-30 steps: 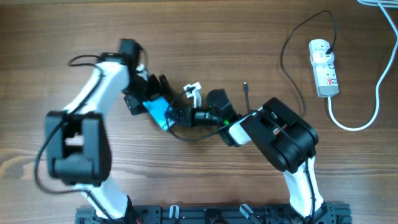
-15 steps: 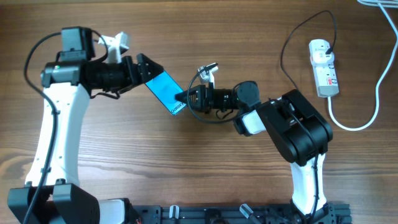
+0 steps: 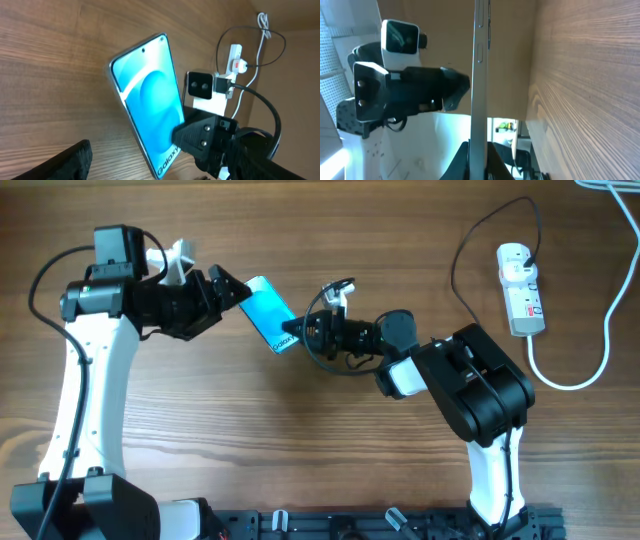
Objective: Plug charger to phone and switch on socket
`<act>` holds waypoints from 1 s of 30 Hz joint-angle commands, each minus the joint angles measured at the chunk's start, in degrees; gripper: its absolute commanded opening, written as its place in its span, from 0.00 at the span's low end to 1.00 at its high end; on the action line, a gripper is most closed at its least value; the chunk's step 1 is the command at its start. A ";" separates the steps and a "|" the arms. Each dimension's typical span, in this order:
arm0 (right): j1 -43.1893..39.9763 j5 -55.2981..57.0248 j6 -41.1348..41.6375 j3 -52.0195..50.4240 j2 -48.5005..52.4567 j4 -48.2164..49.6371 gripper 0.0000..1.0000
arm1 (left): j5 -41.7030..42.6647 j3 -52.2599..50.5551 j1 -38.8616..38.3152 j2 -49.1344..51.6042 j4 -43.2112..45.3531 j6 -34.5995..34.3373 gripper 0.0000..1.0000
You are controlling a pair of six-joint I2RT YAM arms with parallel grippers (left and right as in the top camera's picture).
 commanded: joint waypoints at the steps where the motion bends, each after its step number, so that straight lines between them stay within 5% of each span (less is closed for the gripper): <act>1: 0.42 2.19 -0.07 1.33 -1.40 4.42 0.04 | -0.42 -0.66 -0.92 0.26 -0.22 -1.20 0.82; 11: 2.19 0.33 4.20 7.63 -1.51 4.44 0.04 | -4.33 -0.70 -2.03 1.33 0.04 -2.89 0.67; 19: 4.33 1.16 4.37 7.74 -1.51 4.42 0.04 | -3.96 -0.70 -2.89 1.36 4.83 -5.68 0.64; 24: 5.79 2.05 5.86 9.27 -1.51 4.42 0.04 | -3.98 -0.70 -4.87 1.36 6.71 -5.75 0.46; 30: 7.23 2.49 6.29 9.49 -1.51 4.42 0.04 | -3.32 -0.70 -4.87 1.36 8.90 -7.61 0.44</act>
